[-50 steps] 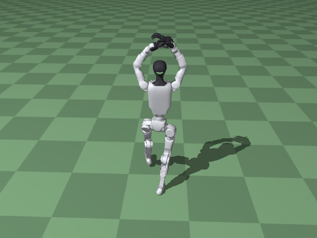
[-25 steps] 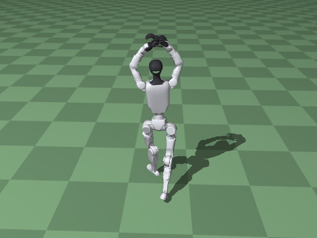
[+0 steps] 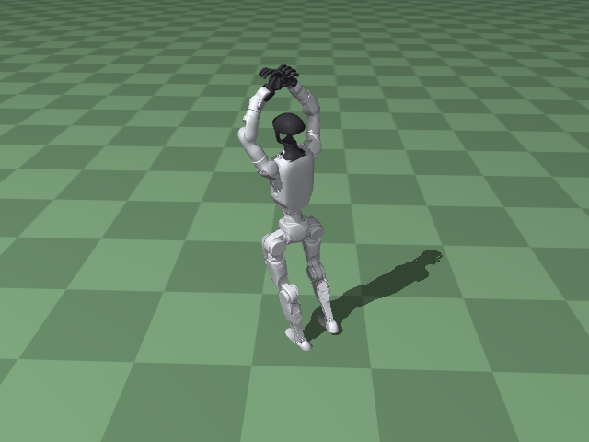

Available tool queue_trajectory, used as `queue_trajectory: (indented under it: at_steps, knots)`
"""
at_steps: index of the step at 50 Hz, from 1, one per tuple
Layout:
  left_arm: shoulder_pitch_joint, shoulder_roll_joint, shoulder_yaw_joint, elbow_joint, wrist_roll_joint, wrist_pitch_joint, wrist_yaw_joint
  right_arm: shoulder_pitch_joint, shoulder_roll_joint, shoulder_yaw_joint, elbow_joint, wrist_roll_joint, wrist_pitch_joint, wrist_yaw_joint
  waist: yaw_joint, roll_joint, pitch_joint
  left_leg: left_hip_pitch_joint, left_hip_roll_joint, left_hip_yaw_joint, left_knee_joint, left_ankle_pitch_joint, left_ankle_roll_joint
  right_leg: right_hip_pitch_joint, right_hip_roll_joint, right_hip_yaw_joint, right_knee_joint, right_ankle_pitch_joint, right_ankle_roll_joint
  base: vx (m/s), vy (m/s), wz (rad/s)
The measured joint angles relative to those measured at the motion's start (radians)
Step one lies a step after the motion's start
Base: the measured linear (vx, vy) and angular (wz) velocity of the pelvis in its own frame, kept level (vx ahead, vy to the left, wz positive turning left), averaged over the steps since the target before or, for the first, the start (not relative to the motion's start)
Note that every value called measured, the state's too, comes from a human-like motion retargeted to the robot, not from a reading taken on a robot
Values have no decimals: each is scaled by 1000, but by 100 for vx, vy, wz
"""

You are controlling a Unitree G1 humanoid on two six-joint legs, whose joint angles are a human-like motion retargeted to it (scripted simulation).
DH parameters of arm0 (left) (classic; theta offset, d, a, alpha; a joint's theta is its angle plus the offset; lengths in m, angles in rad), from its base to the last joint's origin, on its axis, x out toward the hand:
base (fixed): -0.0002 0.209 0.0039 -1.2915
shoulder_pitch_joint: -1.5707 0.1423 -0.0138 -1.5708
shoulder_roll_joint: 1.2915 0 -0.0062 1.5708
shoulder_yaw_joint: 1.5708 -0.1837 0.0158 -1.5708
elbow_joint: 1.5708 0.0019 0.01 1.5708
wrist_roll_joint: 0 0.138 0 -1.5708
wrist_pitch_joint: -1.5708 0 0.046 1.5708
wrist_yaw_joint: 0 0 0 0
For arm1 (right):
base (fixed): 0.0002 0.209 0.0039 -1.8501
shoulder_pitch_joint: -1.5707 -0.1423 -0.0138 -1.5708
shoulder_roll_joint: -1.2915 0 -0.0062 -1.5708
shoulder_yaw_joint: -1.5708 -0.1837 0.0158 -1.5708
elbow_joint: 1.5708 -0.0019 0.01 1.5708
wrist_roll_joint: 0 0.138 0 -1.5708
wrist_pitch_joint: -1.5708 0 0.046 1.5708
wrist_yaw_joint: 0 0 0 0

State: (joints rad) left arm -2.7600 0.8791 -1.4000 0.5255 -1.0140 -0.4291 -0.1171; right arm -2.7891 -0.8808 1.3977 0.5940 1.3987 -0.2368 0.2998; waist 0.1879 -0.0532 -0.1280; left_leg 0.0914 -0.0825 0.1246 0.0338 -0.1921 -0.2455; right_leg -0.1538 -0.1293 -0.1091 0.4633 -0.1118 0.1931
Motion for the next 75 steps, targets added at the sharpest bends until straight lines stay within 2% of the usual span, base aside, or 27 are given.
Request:
queue_trajectory:
  at_steps: [3,6,10,12,16,21,30,33,37,40,43,47,50,53,55,59,63,67,70,72,75]
  knots:
    - [-7,-5,0,5,30,-6,1,-1,-2,-1,4,39,3,11,-23,-15,34,35,-38,-136,6,6,-15,-8,25,119,-189,82,61,26,4,239]
    - [-8,-12,0,12,65,-17,2,1,-1,-4,11,49,1,17,-19,-17,81,106,-51,-236,15,-9,-16,4,72,184,-343,209,69,34,-8,180]
    - [-11,-16,0,18,106,-32,9,2,-1,-5,8,37,-10,19,6,-9,144,205,-45,-328,12,-26,-16,-11,138,151,-490,393,69,36,-15,124]
    - [-3,-21,0,21,105,-38,10,3,0,-4,9,40,-4,25,28,-7,160,238,-44,-358,5,-29,-16,-41,167,97,-541,424,69,29,-16,85]
    - [1,-19,0,21,109,-35,-8,4,-4,-2,7,34,-6,30,49,-3,184,280,-44,-411,-1,-32,-16,-136,216,11,-551,360,69,28,-12,77]
    - [5,-12,0,19,104,-34,-24,4,-5,-3,3,16,-8,28,25,-2,181,322,-27,-506,-5,-34,-16,-177,245,15,-551,334,69,40,-2,100]
    - [15,-4,0,18,105,-48,-25,-2,6,-2,9,-5,-4,28,-49,5,139,405,53,-684,-10,-18,-16,10,278,243,-551,350,69,54,-3,138]
    - [23,7,0,6,109,-51,-37,6,4,-2,-1,9,-6,36,-31,10,116,416,58,-709,0,15,-16,36,284,230,-551,356,69,53,-12,66]
    - [38,10,0,-4,97,-45,-38,19,-4,-3,-7,32,1,44,-4,26,85,412,39,-728,56,102,-16,78,280,210,-551,295,69,53,-8,36]
    - [42,0,0,-4,92,-35,-19,18,-12,-2,-3,41,13,43,-2,14,81,357,-7,-671,169,169,-16,116,255,195,-551,253,69,43,-15,60]
    - [39,-15,0,-8,91,-21,4,12,-25,-1,0,58,26,43,-6,-20,80,193,-32,-498,399,175,-16,122,220,161,-551,239,69,19,-30,82]
    - [42,-18,0,-22,74,-7,7,23,-35,1,-8,97,43,53,3,-45,73,-44,54,-234,685,74,-15,110,204,121,-542,224,69,11,-39,70]
    - [46,-14,0,-28,60,-2,2,34,-33,2,-9,111,48,55,24,-51,66,-153,147,-61,763,-35,-12,111,201,103,-526,200,69,23,-27,41]
    - [46,-8,0,-30,28,8,8,34,-21,2,-5,99,45,44,46,-48,54,-229,187,67,692,-92,4,100,182,84,-505,172,69,25,-3,42]
    - [44,-2,0,-24,33,-7,21,33,-13,2,-2,75,29,36,61,-51,46,-258,184,128,562,-86,9,92,160,68,-490,153,69,23,6,56]
    - [42,-2,0,-23,38,-14,26,36,-10,2,-1,38,-2,21,79,-32,41,-254,177,226,183,18,-10,97,134,29,-466,116,69,21,14,62]
    - [31,-6,0,-20,61,-11,-2,40,-20,1,-3,30,-27,22,91,20,43,-277,186,305,-108,199,-16,123,132,-17,-455,91,69,14,27,65]
    - [19,-6,0,-17,78,-7,-27,39,-23,0,-3,38,-40,27,94,42,38,-420,223,373,-121,290,-16,123,119,-75,-445,87,69,9,18,73]
    - [8,-10,0,-18,58,3,-36,26,-17,-6,0,50,-42,28,90,42,7,-514,257,422,-121,307,-16,114,107,-111,-455,81,69,22,11,65]
    - [3,-5,0,-18,38,8,-40,22,-11,-8,2,52,-45,28,103,33,-9,-540,276,460,-121,319,-16,116,98,-128,-451,74,69,26,3,42]
    - [-4,11,0,-18,47,-1,-37,20,-3,-1,0,32,-63,21,143,15,2,-518,284,523,-121,336,-16,149,69,-146,-430,55,69,27,6,32]
